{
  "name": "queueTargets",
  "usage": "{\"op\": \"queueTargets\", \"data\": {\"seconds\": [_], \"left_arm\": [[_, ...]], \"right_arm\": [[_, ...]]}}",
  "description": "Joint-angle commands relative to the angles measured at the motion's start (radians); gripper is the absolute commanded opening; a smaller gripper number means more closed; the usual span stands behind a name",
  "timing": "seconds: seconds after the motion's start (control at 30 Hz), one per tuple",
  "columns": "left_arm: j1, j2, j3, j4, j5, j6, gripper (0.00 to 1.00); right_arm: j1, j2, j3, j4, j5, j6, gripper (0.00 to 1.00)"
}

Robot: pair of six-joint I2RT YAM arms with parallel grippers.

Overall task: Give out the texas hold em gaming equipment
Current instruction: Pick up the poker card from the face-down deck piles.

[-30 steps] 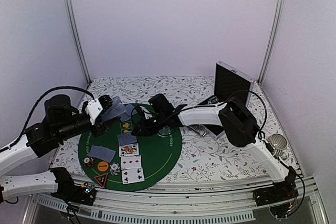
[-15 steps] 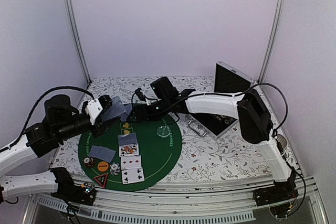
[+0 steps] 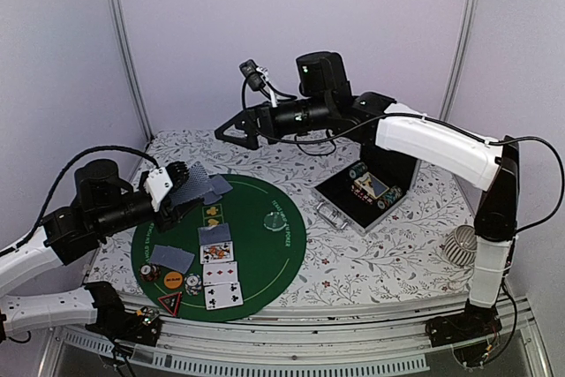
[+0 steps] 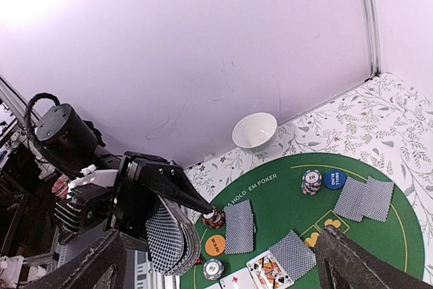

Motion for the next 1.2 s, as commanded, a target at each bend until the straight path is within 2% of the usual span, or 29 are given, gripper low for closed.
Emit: {"op": "queueTargets", "data": {"seconds": [0.0,0.17,0.3,0.67,0.83,1.03,1.17], "left_arm": [[-0.008,-0.003,-0.007,0.018,0.029,0.010,0.55],[-0.008,-0.001,-0.005,0.018,0.024,0.012,0.55],[-0.008,0.000,-0.007,0.017,0.020,0.011,0.55],[-0.007,0.000,-0.005,0.018,0.016,0.010,0.55],[-0.008,-0.003,-0.005,0.017,0.015,0.011,0.55],[-0.008,-0.001,-0.005,0.018,0.014,0.009,0.55],[-0.008,0.000,-0.005,0.018,0.011,0.009,0.55]], "right_arm": [[0.041,0.074,0.025,-0.019,-0.055,0.007,0.99],[0.053,0.185,0.124,-0.053,-0.047,0.067,0.98],[0.069,0.241,0.175,-0.061,-0.132,0.063,0.96],[0.069,0.207,0.132,-0.106,-0.023,0.017,0.92],[0.049,0.159,0.088,-0.124,0.021,-0.001,0.85],[0.048,0.146,0.093,-0.137,-0.032,-0.018,0.74],[0.055,0.156,0.120,-0.138,-0.097,-0.016,0.61]]}}
